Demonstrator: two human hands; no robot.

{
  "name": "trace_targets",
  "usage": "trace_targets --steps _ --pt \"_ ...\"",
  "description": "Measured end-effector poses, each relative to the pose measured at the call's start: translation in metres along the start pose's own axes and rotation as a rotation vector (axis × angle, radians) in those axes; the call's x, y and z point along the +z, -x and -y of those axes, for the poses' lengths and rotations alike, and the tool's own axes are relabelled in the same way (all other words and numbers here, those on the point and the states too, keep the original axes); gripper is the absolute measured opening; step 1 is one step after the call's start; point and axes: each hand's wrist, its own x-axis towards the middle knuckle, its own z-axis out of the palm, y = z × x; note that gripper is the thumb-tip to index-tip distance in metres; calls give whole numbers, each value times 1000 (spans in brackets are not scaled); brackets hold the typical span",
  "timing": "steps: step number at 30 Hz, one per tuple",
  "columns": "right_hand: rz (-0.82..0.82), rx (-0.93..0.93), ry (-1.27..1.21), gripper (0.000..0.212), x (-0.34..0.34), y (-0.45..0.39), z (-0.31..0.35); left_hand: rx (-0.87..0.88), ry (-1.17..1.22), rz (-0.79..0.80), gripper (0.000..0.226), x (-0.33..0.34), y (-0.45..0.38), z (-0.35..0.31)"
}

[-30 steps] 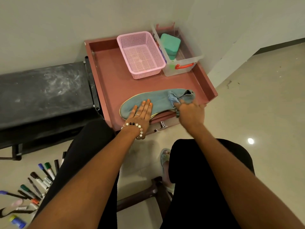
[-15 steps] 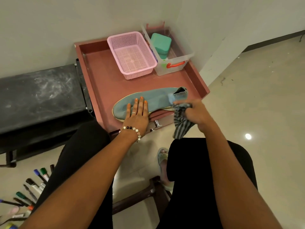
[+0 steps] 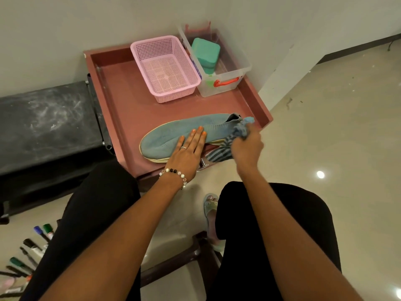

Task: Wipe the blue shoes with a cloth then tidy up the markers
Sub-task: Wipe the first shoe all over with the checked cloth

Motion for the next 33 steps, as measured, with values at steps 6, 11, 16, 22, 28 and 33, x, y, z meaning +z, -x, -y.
trace_targets --steps 6,11,16,22,28,33 --pt "187 -376 630 71 50 14 -13 16 22 30 79 1 -1 7" --pt "372 -702 902 69 34 -2 -16 40 -54 92 79 -3 -1 8" --pt "101 -685 982 40 -13 -28 -21 34 13 60 93 -2 -1 8" --pt "165 -576 921 39 20 -7 -17 20 18 86 95 -2 -2 7" --pt "321 -667 812 55 8 -23 -13 22 1 111 97 -4 -3 9" --pt "108 -550 899 44 -9 -35 -21 22 -10 99 96 -1 -3 8"
